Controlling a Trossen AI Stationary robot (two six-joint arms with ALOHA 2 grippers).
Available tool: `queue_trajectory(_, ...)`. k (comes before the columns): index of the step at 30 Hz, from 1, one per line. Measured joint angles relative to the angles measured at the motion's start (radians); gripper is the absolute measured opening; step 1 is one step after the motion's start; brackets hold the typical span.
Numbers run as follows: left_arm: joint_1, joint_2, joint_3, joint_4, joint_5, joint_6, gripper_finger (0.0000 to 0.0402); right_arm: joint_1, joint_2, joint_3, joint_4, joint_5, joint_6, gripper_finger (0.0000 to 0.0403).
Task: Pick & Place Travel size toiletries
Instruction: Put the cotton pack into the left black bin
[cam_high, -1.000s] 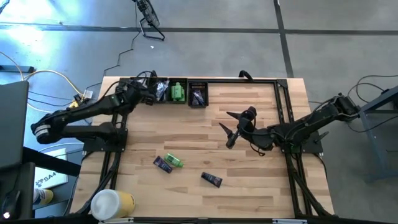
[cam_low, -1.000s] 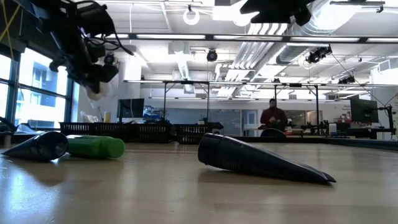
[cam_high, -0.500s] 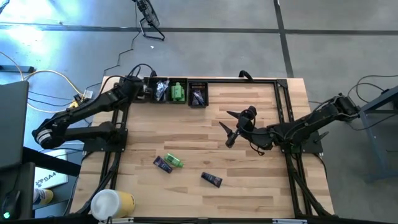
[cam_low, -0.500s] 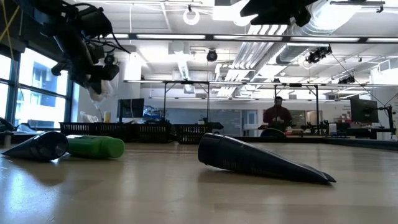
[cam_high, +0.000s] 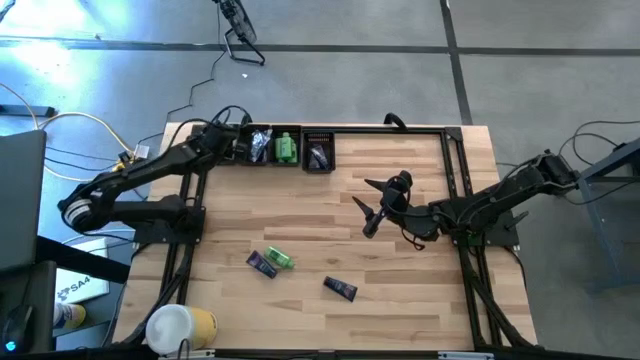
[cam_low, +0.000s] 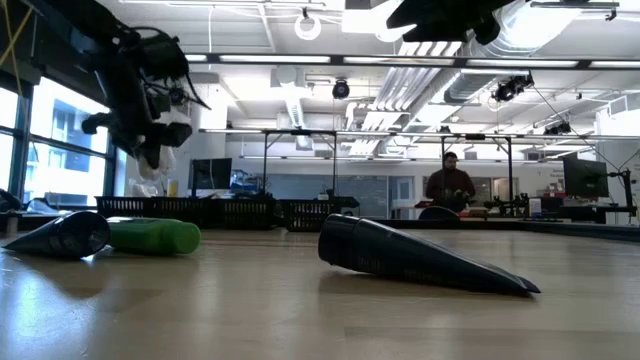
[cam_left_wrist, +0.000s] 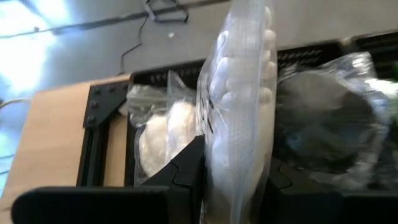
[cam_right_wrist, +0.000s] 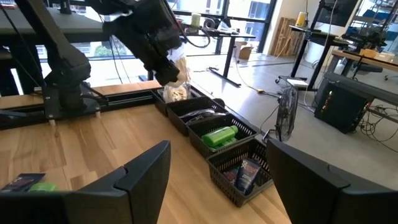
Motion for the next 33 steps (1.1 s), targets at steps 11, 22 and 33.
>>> queue_trajectory(11,0.003,0.2,0.0,0.029,-0.07,-0.043,0.0078,0.0,0.0,0.0,0.0,-0.005,-0.001,0.0256)
queue_trajectory(22,0.003,0.24,0.0,0.04,-0.082,-0.072,0.0122,0.0,0.0,0.0,-0.001,-0.024,-0.003,0.0256)
queue_trajectory(33,0.003,0.229,0.022,0.034,-0.15,-0.039,0.0201,0.0,0.0,0.0,-0.001,-0.024,-0.003,0.0256)
